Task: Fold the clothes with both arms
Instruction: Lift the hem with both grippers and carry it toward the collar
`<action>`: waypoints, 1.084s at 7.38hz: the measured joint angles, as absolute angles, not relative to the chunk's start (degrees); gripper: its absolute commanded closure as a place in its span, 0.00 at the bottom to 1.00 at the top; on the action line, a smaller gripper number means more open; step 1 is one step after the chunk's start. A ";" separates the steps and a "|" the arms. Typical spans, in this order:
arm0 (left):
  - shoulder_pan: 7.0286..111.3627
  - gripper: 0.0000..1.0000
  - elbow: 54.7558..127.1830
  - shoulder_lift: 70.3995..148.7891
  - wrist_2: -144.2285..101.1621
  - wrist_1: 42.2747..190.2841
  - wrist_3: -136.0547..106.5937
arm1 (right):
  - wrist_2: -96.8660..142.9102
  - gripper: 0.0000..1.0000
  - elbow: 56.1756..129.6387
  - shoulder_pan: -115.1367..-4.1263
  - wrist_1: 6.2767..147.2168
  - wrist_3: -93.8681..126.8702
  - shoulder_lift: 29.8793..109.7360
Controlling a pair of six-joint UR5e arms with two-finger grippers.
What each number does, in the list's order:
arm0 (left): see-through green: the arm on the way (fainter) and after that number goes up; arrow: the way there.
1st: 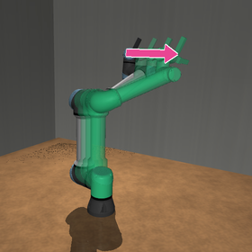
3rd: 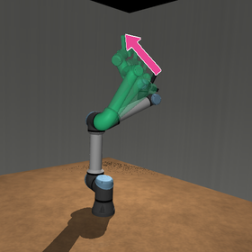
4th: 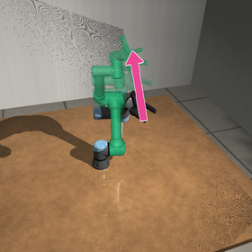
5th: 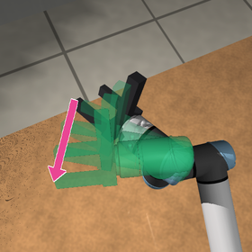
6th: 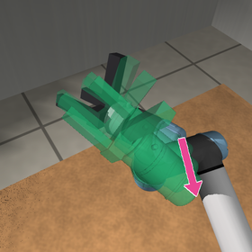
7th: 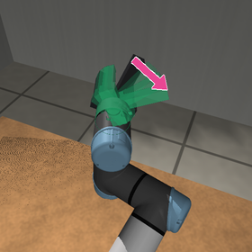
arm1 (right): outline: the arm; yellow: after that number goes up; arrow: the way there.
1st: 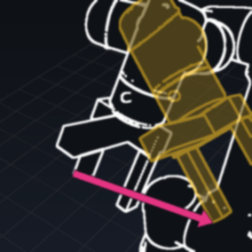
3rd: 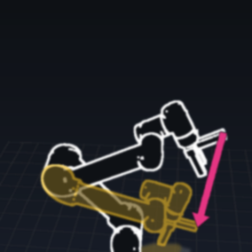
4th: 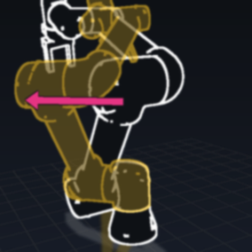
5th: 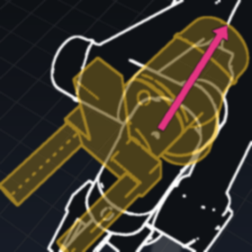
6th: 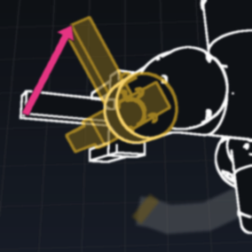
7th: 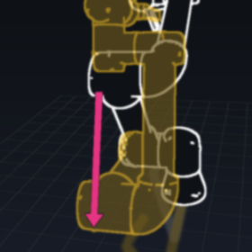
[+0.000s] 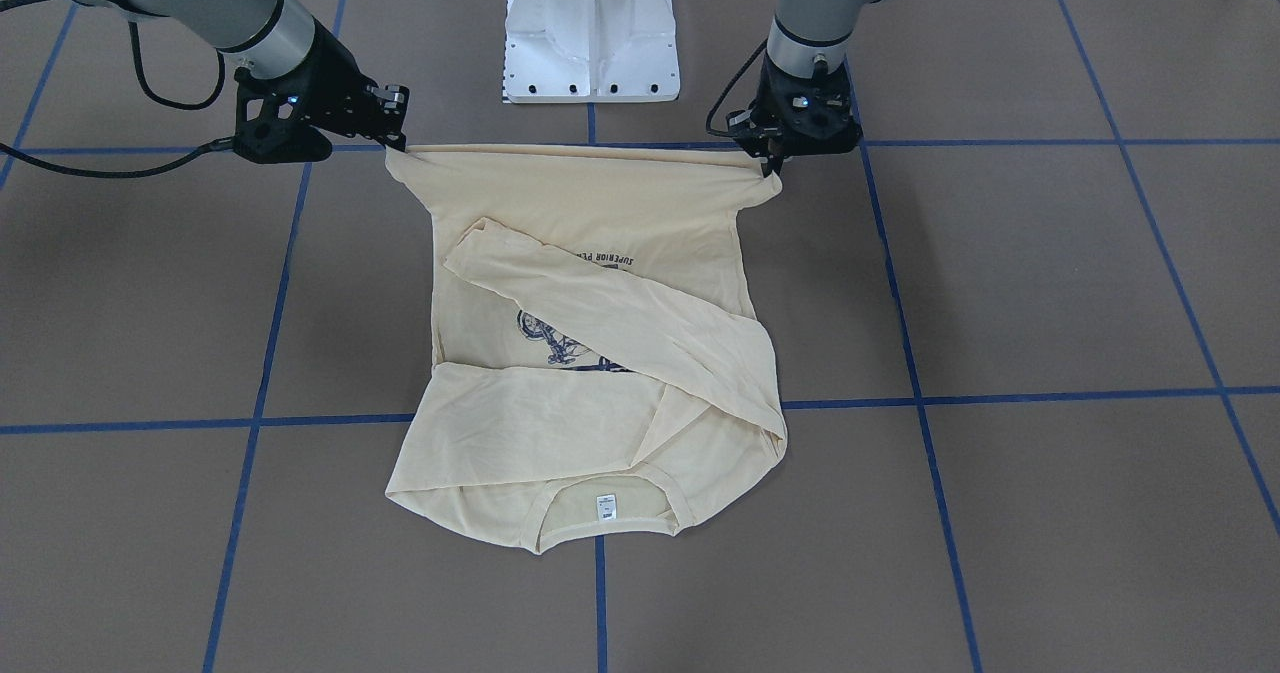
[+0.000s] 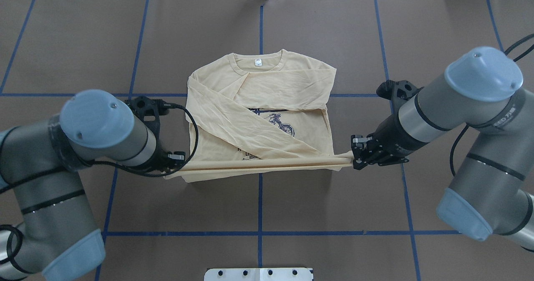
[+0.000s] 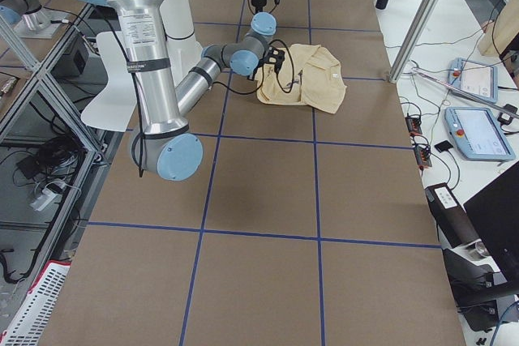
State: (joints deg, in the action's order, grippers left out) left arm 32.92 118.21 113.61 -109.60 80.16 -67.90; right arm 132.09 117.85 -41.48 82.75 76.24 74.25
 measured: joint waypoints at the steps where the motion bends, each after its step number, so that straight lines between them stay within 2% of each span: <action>1: 37.60 1.00 116.13 115.71 -111.18 80.12 -64.26 | 132.58 1.00 114.79 -44.46 82.85 76.08 70.78; 3: 42.91 1.00 110.23 120.36 -112.47 80.92 -60.02 | 132.67 1.00 107.13 -49.42 82.86 73.87 63.70; 5: 44.03 1.00 102.66 123.83 -112.32 84.70 -58.94 | 132.38 1.00 99.03 -53.57 82.71 68.19 58.78; 8: 44.60 1.00 96.07 124.75 -110.91 92.48 -59.05 | 129.83 1.00 85.17 -54.35 80.31 66.33 49.81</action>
State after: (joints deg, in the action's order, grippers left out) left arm 44.60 96.07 124.75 -110.91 92.48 -59.05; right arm 129.83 85.17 -54.35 80.31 66.33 49.81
